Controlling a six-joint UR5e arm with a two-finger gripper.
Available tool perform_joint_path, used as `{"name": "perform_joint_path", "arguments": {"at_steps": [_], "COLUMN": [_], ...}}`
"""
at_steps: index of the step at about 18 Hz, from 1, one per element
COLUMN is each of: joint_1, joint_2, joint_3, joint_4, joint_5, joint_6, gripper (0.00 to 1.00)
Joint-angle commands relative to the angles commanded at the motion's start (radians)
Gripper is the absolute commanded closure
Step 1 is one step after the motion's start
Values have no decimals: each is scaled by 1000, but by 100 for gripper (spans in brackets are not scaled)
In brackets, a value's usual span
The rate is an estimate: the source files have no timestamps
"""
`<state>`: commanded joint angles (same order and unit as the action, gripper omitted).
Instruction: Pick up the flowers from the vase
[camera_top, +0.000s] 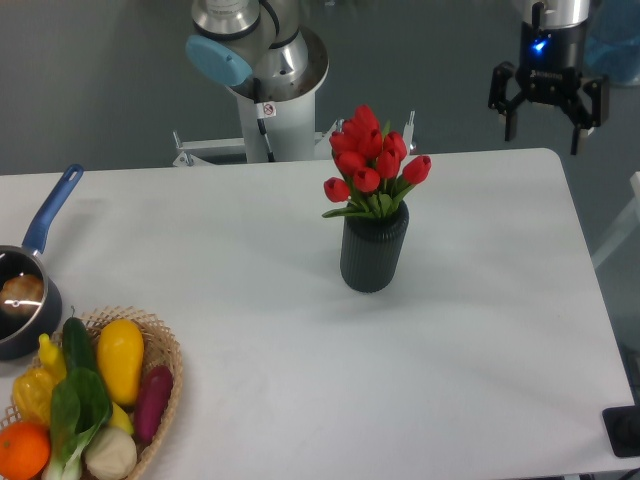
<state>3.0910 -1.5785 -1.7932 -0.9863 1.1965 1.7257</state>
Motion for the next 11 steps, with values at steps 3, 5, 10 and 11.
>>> {"name": "perform_joint_path", "arguments": {"at_steps": [3,5,10,11], "joint_1": [-2,-26,-31,-31], "joint_2": [2,5,-6,-8], "joint_3": [5,5,2,2], "joint_4": [2,3,5,5], "joint_5": [-2,-3,-37,-64], "joint_6": [6,3,2,0], "gripper": [0,0,0,0]}}
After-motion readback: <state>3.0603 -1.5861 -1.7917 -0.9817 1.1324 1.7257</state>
